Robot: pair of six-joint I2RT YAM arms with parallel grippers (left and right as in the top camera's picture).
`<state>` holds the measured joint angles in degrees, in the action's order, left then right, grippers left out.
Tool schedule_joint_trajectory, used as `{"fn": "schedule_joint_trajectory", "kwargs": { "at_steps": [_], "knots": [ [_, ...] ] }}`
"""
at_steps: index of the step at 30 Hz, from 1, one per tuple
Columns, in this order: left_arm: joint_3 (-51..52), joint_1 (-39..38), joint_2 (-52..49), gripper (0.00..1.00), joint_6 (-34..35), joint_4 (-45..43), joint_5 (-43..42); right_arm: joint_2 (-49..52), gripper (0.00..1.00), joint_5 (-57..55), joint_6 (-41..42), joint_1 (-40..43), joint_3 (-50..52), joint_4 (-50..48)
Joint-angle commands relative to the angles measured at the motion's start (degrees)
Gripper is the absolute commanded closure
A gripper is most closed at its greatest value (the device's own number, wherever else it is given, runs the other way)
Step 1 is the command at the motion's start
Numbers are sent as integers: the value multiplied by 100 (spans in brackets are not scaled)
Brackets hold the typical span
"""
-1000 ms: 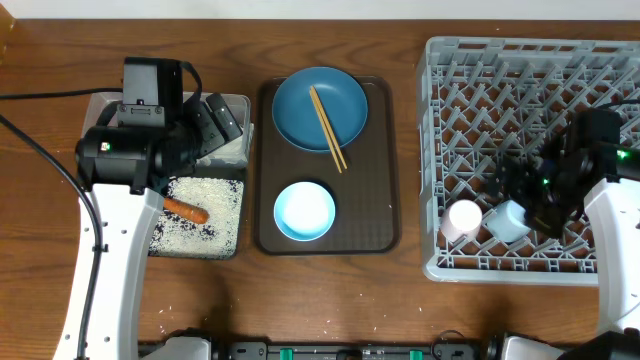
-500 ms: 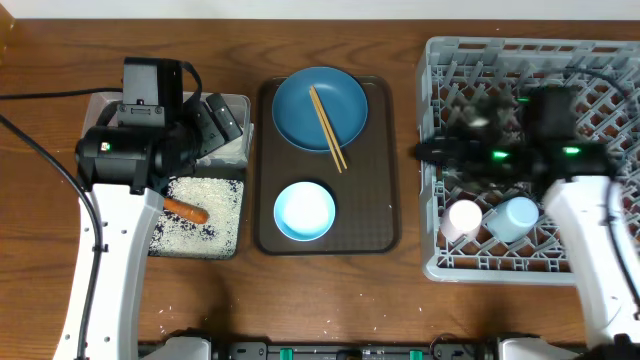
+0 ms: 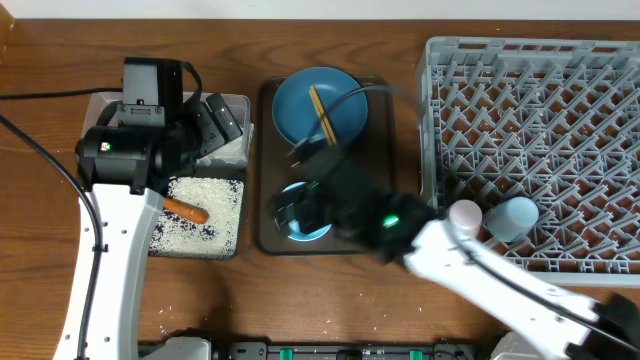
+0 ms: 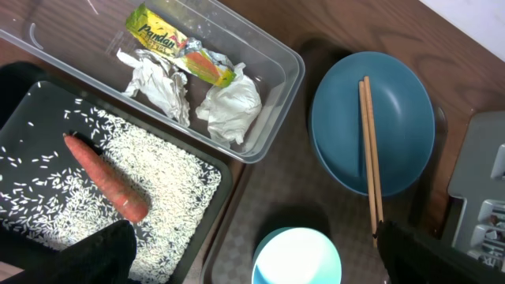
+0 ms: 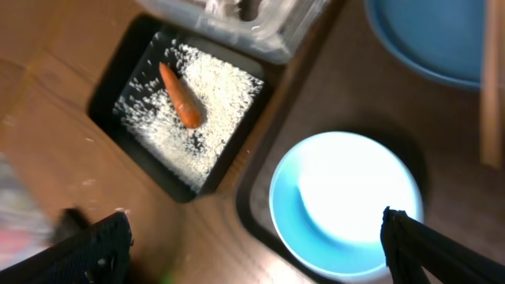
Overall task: Sort waste into correct bins and load items into the dishwasher rack
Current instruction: 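Move the right gripper left to the light-blue bowl on the brown tray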
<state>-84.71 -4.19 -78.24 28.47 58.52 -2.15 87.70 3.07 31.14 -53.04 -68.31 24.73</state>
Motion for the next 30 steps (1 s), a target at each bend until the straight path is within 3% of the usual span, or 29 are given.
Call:
{"fn": "schedule_joint_trajectory", "kwargs": {
  "at_steps": [1,13,30],
  "knots": [
    [22,26,-11,0,-37,17,92,507,1,-1123,-682,-485,-90,-358],
    [22,26,-11,0,-37,17,92,1897,8,-1123,-990,-678,-90,-710],
    [22,26,-11,0,-37,17,92,2218,53,-1014,-1019,-776,-85,-323]
  ]
}}
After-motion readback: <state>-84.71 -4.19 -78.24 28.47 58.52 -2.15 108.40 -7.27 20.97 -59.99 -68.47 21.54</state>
